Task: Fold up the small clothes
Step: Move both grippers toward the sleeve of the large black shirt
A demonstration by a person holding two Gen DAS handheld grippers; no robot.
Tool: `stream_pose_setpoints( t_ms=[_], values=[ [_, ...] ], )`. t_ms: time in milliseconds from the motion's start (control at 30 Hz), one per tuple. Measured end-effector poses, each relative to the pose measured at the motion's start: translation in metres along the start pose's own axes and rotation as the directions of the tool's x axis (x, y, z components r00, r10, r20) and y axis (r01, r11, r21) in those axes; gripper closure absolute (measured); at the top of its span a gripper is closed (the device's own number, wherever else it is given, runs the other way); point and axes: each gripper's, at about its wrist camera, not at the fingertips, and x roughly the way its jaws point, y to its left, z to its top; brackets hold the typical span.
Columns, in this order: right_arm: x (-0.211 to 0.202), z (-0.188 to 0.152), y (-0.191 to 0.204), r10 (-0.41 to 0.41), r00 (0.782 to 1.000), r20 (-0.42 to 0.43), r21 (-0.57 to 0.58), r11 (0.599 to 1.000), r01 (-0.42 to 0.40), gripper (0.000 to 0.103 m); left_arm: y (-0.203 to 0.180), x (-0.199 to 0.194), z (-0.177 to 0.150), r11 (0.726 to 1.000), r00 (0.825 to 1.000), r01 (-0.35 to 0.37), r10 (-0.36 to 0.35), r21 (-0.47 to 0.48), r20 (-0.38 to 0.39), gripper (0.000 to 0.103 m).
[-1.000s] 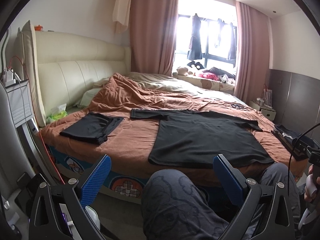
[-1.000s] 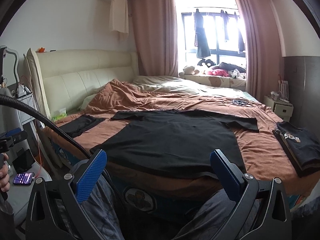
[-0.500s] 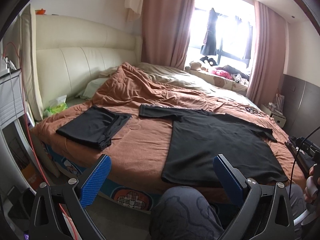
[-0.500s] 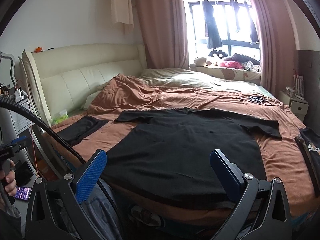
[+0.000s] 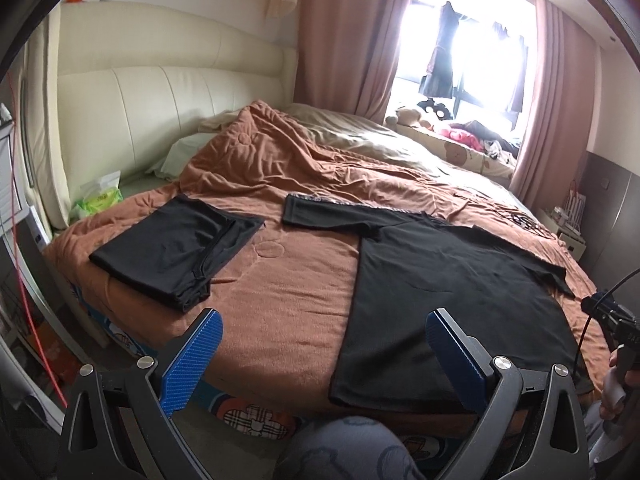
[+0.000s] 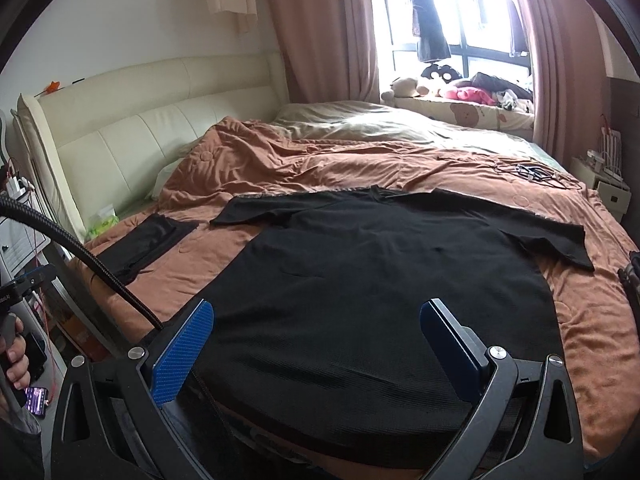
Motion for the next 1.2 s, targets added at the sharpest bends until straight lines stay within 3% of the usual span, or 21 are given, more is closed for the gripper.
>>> stream_pose_setpoints(
  t_ms=[433,1200],
  values=[
    [0.077,0.059,-0.015,0.015,0.996,-0.084,-0.006,1.0,-0.016,0.0,0.018,0.076,0.027,0.997,0.998,-0.018,0.014,-0.068,-0.06,0.004],
    [0.225,0.111,-0.019,0.041,0.975,-0.217,-0.039,0.998,-0.051,0.0,0.049,0.224,0.07,0.992,0.981,-0.016,-0.008,-0.126,-0.193,0.016]
  ],
)
